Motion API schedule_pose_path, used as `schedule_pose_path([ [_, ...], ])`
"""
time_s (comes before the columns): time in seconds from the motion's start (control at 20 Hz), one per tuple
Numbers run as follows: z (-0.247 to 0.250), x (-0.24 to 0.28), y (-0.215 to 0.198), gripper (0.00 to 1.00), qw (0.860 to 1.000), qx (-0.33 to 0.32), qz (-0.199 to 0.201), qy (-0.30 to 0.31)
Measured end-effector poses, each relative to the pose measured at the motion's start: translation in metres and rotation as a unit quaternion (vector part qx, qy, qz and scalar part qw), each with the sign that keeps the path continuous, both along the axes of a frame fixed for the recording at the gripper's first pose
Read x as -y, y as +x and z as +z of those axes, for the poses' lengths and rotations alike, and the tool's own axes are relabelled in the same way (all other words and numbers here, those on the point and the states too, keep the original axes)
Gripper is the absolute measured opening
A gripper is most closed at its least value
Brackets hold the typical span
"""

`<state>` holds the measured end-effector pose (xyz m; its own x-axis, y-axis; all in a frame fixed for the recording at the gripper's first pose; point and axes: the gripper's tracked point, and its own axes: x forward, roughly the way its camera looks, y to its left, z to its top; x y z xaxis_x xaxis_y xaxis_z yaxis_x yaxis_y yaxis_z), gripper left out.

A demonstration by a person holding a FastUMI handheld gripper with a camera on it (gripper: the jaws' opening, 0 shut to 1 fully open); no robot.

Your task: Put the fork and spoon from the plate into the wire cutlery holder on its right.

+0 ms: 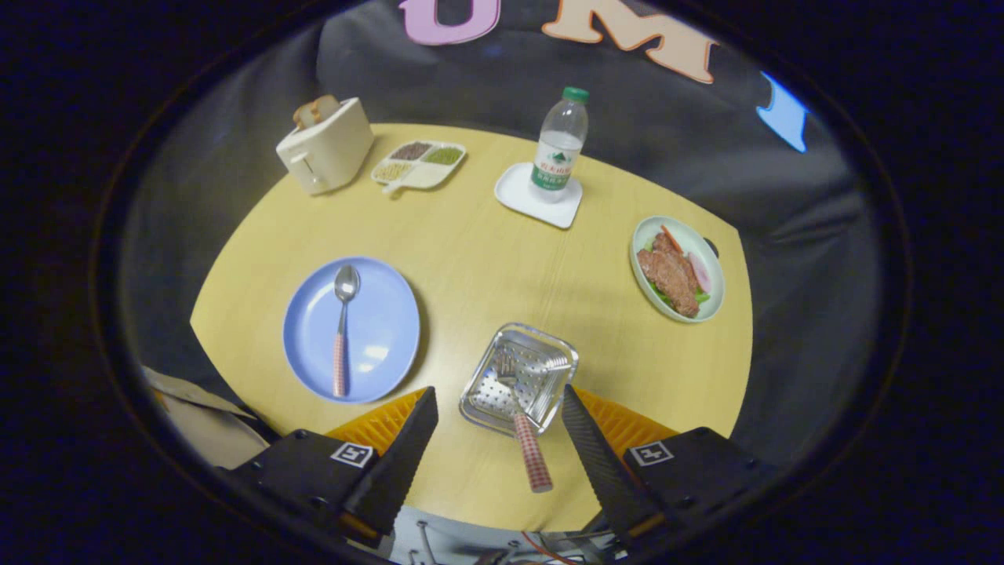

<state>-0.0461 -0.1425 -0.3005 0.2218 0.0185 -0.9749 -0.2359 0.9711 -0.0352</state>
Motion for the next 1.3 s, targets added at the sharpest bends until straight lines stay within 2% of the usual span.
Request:
schedule_pose_path([
  [0.2,0.017,-0.019,0.007,1.0,0.994,0.103,-0.015,0.019],
  [0.35,0.024,-0.04,-0.002,1.0,0.988,0.147,-0.019,0.031],
  [0.7,0.04,-0.081,0.005,1.0,0.961,0.256,-0.059,0.086],
  [0.85,0.03,-0.101,-0.002,1.0,0.957,0.259,-0.068,0.113],
  [0.95,0.023,-0.123,-0.009,1.0,0.957,0.253,-0.052,0.133],
  [1.3,-0.017,-0.18,-0.028,1.0,0.966,0.218,0.005,0.142],
])
